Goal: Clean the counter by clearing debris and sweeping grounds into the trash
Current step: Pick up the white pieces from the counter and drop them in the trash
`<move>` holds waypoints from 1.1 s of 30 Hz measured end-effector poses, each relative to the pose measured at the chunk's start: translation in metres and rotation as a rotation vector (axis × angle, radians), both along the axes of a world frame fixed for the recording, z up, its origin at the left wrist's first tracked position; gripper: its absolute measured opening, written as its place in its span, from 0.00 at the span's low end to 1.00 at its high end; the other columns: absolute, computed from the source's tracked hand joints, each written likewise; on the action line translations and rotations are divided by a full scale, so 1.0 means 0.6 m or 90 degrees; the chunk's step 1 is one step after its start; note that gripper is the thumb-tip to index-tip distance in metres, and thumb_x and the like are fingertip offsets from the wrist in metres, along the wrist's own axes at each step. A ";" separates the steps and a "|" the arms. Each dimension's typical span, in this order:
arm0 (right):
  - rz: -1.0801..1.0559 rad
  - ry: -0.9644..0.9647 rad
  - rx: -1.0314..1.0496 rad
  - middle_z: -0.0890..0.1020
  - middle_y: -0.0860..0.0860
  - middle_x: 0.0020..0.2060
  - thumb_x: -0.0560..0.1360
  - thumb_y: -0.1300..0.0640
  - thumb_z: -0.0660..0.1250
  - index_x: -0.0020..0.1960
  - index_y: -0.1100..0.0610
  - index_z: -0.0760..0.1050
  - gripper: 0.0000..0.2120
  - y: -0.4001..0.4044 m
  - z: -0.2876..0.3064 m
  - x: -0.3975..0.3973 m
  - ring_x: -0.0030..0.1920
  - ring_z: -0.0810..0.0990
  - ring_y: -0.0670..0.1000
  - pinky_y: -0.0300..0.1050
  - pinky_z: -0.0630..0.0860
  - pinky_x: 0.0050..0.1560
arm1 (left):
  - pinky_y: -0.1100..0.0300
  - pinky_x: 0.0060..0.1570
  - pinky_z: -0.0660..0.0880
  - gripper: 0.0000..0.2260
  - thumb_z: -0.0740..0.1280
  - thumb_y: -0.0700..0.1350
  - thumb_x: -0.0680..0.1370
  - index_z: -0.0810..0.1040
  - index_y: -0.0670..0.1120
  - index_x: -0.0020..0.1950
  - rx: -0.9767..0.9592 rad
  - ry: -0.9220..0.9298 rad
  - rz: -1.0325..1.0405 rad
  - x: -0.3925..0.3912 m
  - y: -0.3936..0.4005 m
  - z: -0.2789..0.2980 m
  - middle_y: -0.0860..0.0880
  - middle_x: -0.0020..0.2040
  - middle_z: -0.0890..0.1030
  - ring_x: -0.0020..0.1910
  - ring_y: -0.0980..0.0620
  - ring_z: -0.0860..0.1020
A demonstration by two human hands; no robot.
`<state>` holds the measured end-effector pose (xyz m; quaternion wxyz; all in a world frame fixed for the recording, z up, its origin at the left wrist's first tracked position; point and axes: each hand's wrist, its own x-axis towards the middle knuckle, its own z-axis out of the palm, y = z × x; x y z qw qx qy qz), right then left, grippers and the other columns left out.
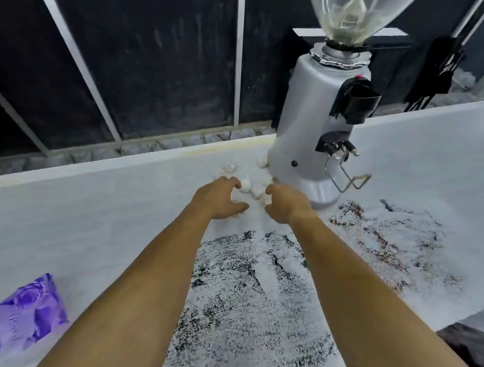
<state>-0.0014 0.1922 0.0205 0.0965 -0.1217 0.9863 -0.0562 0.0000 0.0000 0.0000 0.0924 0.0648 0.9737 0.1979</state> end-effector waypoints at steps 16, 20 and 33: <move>-0.031 0.115 -0.019 0.82 0.56 0.54 0.77 0.63 0.63 0.64 0.59 0.68 0.15 -0.027 -0.076 -0.006 0.53 0.80 0.57 0.46 0.70 0.42 | 0.54 0.49 0.74 0.15 0.67 0.54 0.78 0.74 0.49 0.62 0.054 -0.010 0.007 -0.014 -0.002 -0.088 0.46 0.57 0.74 0.53 0.44 0.77; -0.070 0.081 -0.110 0.80 0.58 0.56 0.77 0.63 0.63 0.63 0.60 0.71 0.14 -0.025 -0.076 -0.002 0.54 0.79 0.58 0.49 0.75 0.49 | 0.53 0.50 0.73 0.16 0.63 0.54 0.80 0.73 0.48 0.64 0.087 0.002 0.032 -0.007 -0.008 -0.089 0.45 0.57 0.75 0.52 0.44 0.76; -0.438 -0.051 -0.878 0.80 0.58 0.47 0.75 0.62 0.63 0.56 0.59 0.75 0.10 0.141 -0.006 0.113 0.40 0.84 0.56 0.48 0.81 0.37 | 0.48 0.38 0.79 0.13 0.54 0.54 0.79 0.72 0.51 0.40 0.323 0.093 0.089 0.076 0.203 0.016 0.51 0.35 0.77 0.37 0.46 0.78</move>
